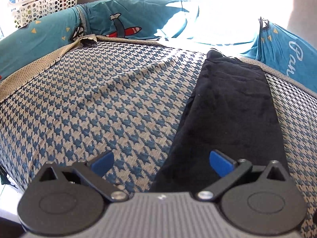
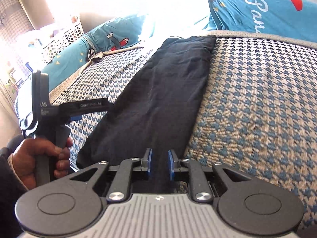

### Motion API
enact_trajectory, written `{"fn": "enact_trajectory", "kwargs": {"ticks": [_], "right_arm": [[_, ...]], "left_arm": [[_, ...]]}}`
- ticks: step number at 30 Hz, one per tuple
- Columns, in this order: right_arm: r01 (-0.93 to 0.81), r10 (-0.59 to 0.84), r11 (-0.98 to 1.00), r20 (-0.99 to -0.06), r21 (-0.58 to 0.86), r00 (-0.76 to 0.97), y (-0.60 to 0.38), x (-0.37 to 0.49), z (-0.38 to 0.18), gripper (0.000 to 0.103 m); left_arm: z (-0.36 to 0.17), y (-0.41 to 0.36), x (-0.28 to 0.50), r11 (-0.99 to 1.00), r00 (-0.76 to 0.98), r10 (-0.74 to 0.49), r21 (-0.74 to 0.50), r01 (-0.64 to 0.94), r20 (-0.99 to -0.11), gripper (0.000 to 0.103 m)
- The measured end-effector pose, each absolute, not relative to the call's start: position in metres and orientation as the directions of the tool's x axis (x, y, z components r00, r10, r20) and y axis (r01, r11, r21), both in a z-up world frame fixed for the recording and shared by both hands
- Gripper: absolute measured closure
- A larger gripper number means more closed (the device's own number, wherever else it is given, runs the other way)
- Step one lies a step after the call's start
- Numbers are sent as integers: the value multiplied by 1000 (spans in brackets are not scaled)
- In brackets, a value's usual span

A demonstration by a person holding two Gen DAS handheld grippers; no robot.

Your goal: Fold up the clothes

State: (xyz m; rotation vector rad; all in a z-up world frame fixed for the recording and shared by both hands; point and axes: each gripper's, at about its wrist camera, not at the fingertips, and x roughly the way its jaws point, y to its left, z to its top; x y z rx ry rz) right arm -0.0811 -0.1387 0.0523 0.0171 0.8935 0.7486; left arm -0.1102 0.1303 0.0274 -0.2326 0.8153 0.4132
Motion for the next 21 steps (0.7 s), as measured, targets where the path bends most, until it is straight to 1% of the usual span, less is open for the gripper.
{"fn": "enact_trajectory", "kwargs": {"ticks": [3,7,12,15,17,21], "right_arm": [[-584,588,757,-697,294,411,-133,-60,51,86],[-558,586,767,-700,317,408,-129,-31,47,86],[-526,591,777,-689,345,420,-123,2,47,86],[-496,592,787,-678,367,436,-117,22,45,86],[-477,591,793,-673,380,446,-113,34,44,86],[-459,573,807,-683,372,453,-105,50,38,86]], "left_arm": [[28,124,-95,916,627,209,-74,-395,-750,0],[26,117,-74,937,628,149,-94,-337,-764,0],[24,109,-46,969,619,110,-55,-242,-777,0],[21,102,-32,983,610,106,-8,-181,-785,0],[18,98,-26,988,602,103,10,-156,-792,0],[13,95,-19,989,593,95,8,-148,-800,0]]}}
